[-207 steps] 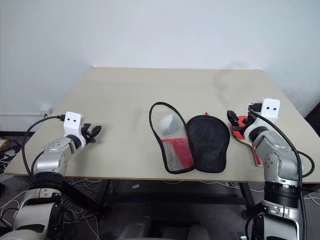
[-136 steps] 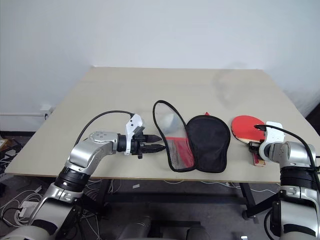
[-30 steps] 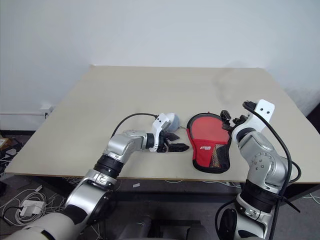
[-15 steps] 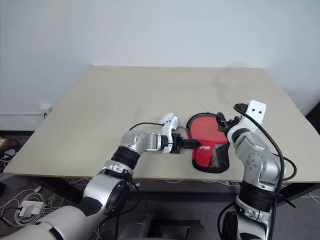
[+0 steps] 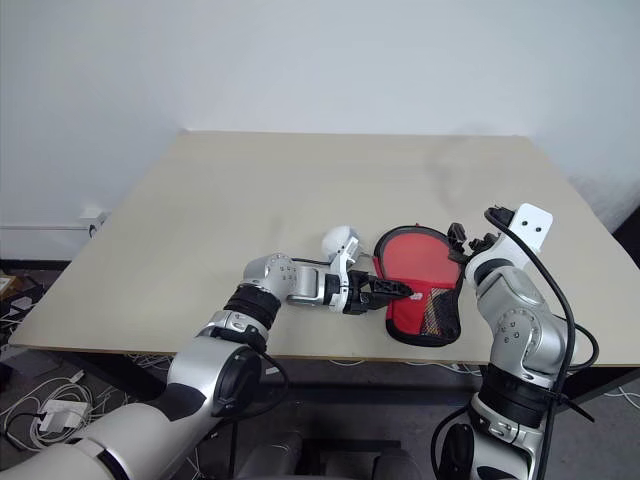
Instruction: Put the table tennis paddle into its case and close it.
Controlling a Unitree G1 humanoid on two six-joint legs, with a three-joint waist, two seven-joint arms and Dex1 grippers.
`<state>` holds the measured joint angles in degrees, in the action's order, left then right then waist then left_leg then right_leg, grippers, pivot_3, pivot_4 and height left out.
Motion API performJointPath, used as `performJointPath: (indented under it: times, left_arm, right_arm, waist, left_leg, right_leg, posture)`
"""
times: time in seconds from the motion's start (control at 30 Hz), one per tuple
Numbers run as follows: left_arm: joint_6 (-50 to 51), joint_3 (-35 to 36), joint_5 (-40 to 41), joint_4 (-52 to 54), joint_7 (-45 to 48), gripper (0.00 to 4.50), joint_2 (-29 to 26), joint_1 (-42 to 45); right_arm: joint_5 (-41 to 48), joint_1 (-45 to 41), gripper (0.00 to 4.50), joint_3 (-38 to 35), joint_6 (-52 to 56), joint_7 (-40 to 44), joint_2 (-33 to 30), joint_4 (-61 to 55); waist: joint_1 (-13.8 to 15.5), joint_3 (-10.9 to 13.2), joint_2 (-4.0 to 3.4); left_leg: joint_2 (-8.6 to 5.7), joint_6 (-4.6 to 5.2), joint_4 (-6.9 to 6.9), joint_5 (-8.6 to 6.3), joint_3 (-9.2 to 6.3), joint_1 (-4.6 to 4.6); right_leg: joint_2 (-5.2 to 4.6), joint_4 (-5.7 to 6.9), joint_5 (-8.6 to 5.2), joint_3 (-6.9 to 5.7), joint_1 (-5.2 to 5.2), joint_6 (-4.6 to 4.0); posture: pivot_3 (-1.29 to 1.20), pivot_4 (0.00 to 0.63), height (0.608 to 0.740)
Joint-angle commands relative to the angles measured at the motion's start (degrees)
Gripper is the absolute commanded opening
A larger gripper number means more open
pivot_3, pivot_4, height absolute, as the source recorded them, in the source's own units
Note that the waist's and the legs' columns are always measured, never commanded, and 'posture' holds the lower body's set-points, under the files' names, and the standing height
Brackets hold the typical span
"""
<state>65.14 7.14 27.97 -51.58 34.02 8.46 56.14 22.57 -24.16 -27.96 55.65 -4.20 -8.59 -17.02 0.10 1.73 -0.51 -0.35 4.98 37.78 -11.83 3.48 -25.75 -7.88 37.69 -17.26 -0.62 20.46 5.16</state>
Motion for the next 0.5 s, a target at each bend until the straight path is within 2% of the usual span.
performJointPath:
  times: [0.03, 0.13, 0.23, 0.5]
  left_arm:
    - [0.56, -0.94, 1.42, 1.04, 0.41, 4.27, 7.59, 2.75]
    - [-0.39, -1.58, 0.84, 0.56, -0.86, 4.27, 8.32, 1.92]
    - [-1.29, -1.77, 1.07, 0.72, -1.46, 3.41, 8.27, 1.25]
    - [-1.60, -0.35, 2.58, 0.87, -3.42, 0.46, 8.35, 1.08]
  right_arm:
    - [0.74, -1.42, 4.29, -0.45, -1.66, -0.84, -0.20, -0.84]
    - [0.81, -1.48, 4.29, -0.31, -1.87, -0.91, -0.29, -0.59]
    - [0.95, -1.53, 4.29, -0.67, -2.25, -1.13, -0.31, -0.30]
    - [1.54, -1.73, 4.29, -2.49, -3.45, -2.57, 0.15, 0.93]
  waist:
    - [0.00, 0.00, 0.00]
    - [0.00, 0.00, 0.00]
    - [0.00, 0.00, 0.00]
    - [-0.01, 0.00, 0.00]
  left_leg:
    - [0.00, -0.04, 0.00, -0.02, 0.00, 0.00]
    - [0.00, -0.08, 0.00, -0.04, 0.00, 0.00]
    - [0.00, -0.13, 0.00, -0.07, 0.00, 0.00]
    - [0.00, -0.13, -0.01, -0.07, 0.00, 0.00]
  right_leg:
    - [0.00, 0.00, 0.00, 0.00, 0.00, 0.00]
    - [0.00, 0.00, 0.00, 0.00, 0.00, 0.00]
    - [0.00, 0.00, 0.00, 0.00, 0.00, 0.00]
    - [0.00, 0.00, 0.00, 0.00, 0.00, 0.00]
  posture:
    - [0.00, 0.000, 0.715]
    - [0.00, 0.000, 0.715]
    - [0.00, 0.000, 0.715]
    - [0.00, 0.000, 0.715]
